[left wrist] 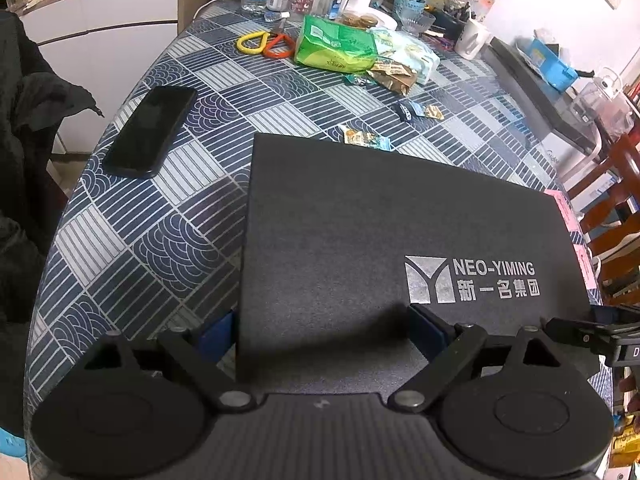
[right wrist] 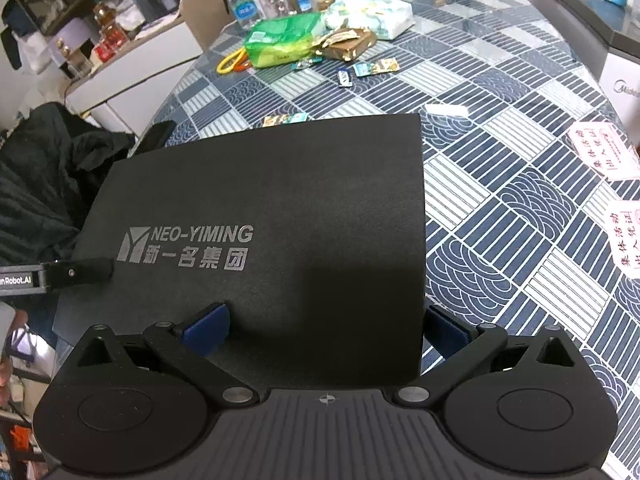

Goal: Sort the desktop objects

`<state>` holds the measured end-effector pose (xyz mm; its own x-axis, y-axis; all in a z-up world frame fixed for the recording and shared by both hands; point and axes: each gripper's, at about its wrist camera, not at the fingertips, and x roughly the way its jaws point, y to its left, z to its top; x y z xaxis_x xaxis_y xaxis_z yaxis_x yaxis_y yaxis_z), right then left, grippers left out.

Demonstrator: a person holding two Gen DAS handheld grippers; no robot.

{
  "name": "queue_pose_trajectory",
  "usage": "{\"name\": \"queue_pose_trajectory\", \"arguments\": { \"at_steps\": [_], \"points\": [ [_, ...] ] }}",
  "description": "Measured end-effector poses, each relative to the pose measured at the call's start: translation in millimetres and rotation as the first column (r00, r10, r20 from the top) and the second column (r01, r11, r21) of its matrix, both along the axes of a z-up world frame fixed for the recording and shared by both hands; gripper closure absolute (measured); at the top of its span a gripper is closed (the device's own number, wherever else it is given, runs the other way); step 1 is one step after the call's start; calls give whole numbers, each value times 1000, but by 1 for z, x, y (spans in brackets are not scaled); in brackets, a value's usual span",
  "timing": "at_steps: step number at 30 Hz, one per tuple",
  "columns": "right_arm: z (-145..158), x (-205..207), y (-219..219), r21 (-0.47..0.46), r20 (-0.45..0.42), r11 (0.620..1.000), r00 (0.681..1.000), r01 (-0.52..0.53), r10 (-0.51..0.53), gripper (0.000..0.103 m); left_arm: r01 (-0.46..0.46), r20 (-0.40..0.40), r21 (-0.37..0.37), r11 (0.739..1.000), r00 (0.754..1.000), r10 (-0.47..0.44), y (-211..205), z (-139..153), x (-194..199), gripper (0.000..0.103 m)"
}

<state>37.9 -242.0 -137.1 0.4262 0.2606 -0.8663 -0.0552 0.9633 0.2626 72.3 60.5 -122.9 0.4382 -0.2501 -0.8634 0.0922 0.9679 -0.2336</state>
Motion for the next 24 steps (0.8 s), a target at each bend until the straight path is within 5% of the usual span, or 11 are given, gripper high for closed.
{"name": "queue_pose_trajectory", "arguments": {
  "at_steps": [10, 15, 24],
  "points": [
    [12, -10, 0, -69, 55, 996, 997, 50, -46, 0, -22, -21, -55, 998, 1000, 21, 15, 7, -4, 0],
    [37, -32, 25, -143, 192, 990, 981, 4, 23, 0, -34, 93, 48, 998, 995, 29, 1, 36, -17, 0],
    [12, -36, 65, -233, 183, 972, 981, -26, 70, 0, 40, 93, 176, 984, 994, -56, -58, 29, -17, 0]
  ]
}}
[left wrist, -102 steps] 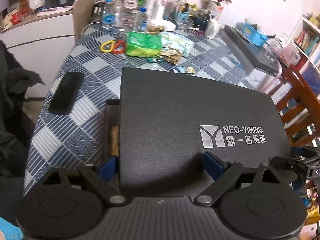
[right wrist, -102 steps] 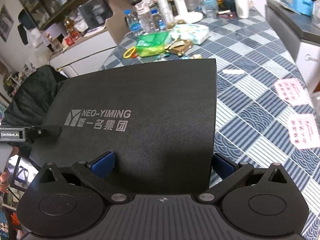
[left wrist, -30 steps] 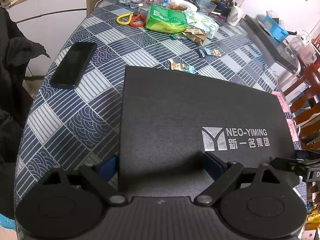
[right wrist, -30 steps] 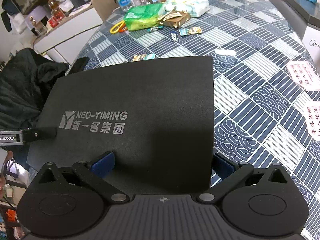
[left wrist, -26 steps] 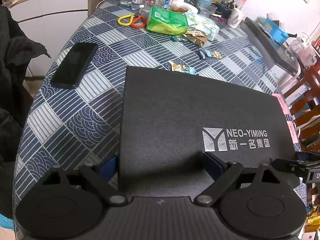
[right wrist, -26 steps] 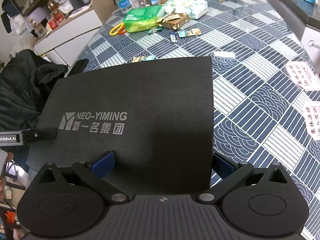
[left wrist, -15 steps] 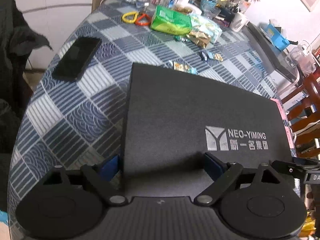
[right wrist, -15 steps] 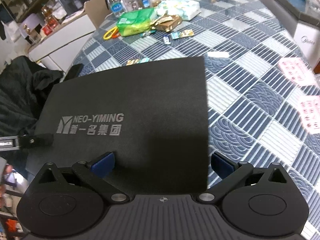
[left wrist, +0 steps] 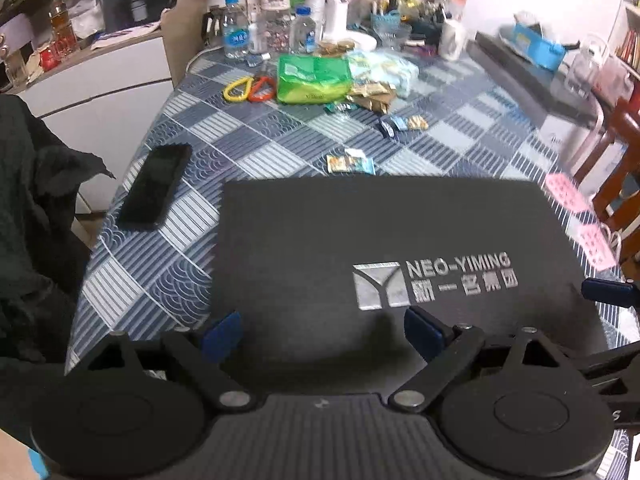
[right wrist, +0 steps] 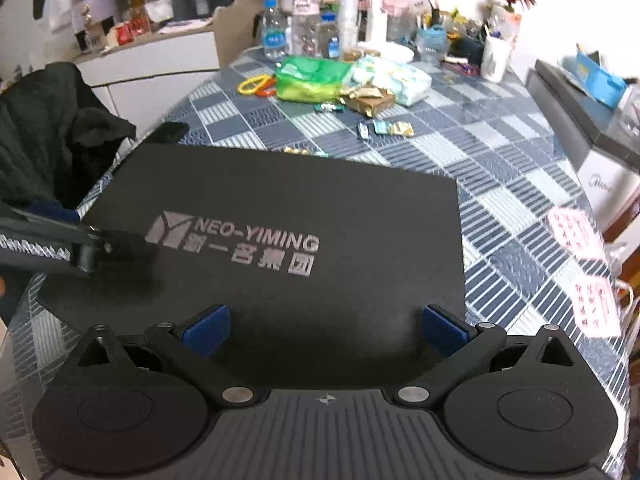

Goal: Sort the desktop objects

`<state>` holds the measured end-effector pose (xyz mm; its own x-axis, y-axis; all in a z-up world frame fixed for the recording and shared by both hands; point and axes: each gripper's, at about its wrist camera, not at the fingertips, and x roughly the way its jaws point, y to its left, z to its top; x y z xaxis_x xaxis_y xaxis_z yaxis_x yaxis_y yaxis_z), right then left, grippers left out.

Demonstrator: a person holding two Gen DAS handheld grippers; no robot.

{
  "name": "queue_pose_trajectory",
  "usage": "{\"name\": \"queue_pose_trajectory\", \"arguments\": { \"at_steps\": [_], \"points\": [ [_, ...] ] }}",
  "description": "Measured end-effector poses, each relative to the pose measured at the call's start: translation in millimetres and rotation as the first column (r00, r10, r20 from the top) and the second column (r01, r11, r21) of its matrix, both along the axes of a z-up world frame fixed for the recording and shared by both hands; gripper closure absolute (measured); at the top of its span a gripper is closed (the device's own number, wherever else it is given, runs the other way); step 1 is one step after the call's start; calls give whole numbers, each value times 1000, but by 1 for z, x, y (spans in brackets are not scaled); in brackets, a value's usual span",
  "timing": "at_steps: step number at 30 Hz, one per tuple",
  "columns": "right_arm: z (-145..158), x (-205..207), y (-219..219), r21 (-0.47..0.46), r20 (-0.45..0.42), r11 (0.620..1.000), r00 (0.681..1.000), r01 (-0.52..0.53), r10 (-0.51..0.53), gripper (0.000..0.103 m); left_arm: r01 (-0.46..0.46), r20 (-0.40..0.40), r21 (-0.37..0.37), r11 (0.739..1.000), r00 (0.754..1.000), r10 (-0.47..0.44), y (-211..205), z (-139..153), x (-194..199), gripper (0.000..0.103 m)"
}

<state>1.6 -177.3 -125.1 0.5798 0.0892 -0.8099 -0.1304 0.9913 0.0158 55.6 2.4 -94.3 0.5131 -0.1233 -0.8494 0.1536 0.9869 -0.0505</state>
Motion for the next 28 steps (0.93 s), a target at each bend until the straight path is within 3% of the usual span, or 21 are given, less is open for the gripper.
{"name": "queue_pose_trajectory", "arguments": {
  "at_steps": [7, 28],
  "points": [
    [-7, -7, 7, -19, 27, 1000, 999, 16, -16, 0, -18, 19, 76, 997, 1000, 16, -17, -6, -7, 0],
    [-9, -6, 5, -16, 39, 999, 999, 33, -32, 0, -57, -12, 79, 995, 998, 58, -18, -5, -4, 0]
  ]
}}
